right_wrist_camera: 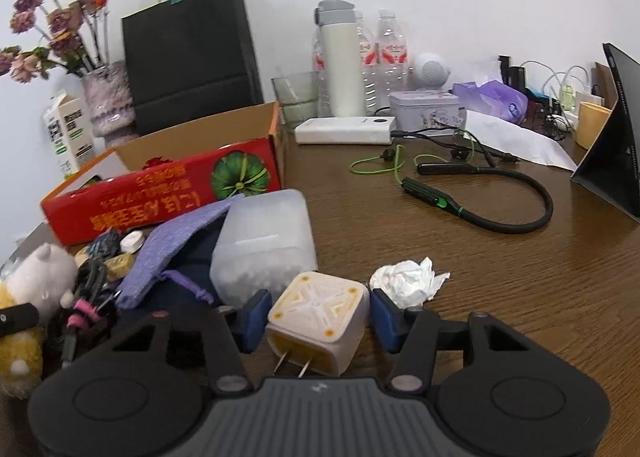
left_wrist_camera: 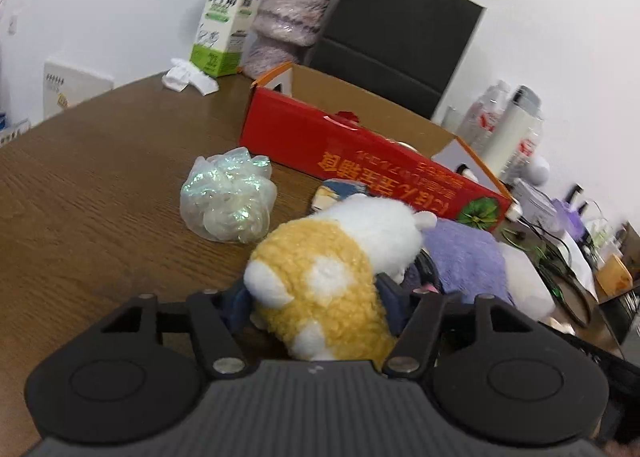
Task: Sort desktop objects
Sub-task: 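Grasp the plush toy with the left tool while the right tool grasps the white plug adapter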
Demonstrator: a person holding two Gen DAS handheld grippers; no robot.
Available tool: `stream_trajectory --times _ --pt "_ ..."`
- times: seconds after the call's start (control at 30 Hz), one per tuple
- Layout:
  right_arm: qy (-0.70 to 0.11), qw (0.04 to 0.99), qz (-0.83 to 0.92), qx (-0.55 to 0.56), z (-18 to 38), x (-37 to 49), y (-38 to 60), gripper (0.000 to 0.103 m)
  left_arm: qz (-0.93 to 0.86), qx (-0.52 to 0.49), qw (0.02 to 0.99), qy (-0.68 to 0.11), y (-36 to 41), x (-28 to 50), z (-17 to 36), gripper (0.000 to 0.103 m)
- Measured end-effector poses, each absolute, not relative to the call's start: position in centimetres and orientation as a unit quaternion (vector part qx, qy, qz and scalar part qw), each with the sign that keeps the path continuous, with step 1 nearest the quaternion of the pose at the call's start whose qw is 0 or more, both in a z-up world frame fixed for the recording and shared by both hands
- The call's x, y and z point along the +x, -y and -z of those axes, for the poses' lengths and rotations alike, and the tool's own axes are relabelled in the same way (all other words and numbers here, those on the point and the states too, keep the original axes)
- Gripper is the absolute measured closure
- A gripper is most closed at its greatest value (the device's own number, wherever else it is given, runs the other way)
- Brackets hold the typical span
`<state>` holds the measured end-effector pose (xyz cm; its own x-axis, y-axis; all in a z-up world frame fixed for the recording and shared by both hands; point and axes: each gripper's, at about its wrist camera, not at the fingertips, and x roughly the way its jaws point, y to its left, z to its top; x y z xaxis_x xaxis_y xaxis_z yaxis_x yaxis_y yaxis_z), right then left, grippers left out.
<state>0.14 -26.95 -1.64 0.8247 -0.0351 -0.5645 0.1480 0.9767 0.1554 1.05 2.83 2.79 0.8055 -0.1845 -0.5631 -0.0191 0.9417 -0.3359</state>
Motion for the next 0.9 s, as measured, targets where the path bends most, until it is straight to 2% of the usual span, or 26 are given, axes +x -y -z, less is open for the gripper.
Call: stream_trajectory --times 0.2,0.43,0.6,0.77,0.9 --pt "-0.292 0.951 0.008 0.102 1.5 -4.7 26.5 0.050 0.080 -0.106 0.961 -0.243 -3.1 -5.3 -5.0 0.040" --pt "-0.272 0.958 -0.062 0.061 0.9 -11.2 22.5 0.050 0.119 -0.097 0.957 -0.246 -3.1 -11.0 -5.0 0.040" --pt "-0.218 0.971 -0.089 0.027 -0.5 -15.5 18.7 0.050 0.121 -0.065 0.964 -0.228 -2.1 -14.0 -5.1 0.040" --pt "-0.132 0.987 -0.085 -0.024 -2.0 -19.6 16.5 0.051 0.100 -0.033 0.980 -0.171 -0.8 -16.3 -6.3 0.040" --pt "-0.116 0.989 -0.095 -0.012 -3.0 -19.5 17.4 0.051 0.098 -0.035 0.980 -0.168 -0.6 -15.3 -6.8 0.040"
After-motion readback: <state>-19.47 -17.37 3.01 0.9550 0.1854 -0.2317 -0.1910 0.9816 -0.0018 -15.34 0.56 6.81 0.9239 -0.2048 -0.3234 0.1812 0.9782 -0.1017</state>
